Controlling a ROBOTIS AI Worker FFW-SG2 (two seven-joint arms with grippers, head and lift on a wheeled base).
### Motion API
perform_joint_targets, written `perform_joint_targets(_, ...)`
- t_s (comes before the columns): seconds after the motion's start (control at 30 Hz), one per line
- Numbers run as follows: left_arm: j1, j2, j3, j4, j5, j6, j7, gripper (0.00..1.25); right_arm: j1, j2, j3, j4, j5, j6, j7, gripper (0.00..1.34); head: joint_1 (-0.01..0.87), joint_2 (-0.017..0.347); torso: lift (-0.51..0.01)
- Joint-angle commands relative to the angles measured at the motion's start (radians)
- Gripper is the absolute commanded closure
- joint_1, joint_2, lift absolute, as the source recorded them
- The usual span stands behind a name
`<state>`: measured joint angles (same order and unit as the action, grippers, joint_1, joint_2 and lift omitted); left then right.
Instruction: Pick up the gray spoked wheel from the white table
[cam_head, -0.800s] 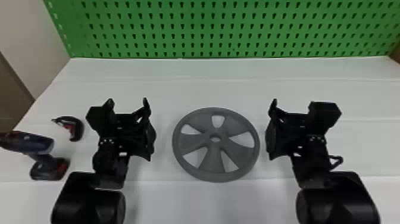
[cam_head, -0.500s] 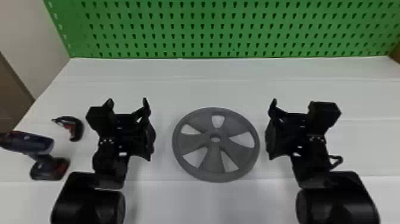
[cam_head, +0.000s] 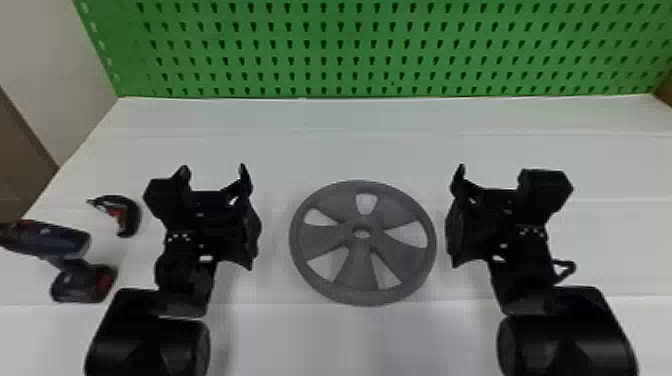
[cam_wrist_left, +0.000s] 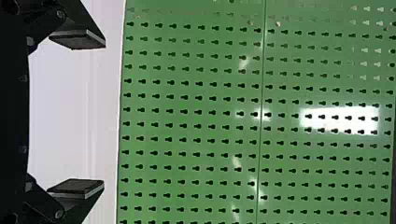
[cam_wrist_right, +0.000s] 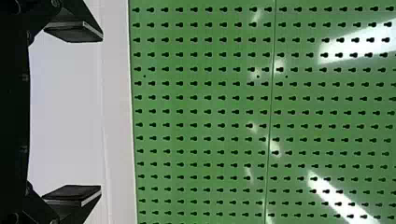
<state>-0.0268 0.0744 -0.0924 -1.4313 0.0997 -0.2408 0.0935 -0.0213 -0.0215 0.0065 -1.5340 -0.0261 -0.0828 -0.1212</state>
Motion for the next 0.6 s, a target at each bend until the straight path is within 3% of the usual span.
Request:
perform_joint_targets(0.0, 0.001, -0.001, 0.000, 0.000, 0.000, 0.000, 0.000, 0.22, -0.002, 0.000, 0.000, 0.000, -0.001, 0.002, 0.000, 0.15, 0.770, 0.044, -0.098)
perform_joint_targets(0.3, 0.002, -0.001, 0.003, 0.000, 0.002, 0.000, 0.000, 0.22, -0.016, -0.002, -0.003, -0.032, -0.011, 0.092, 0.000, 0.15, 0.770, 0.044, -0.098)
perform_joint_targets(0.57, 0.005, 0.001, 0.010, -0.001, 0.002, 0.000, 0.000, 0.22, -0.065, -0.011, -0.010, -0.155, -0.028, 0.382, 0.000, 0.15, 0.770, 0.044, -0.098)
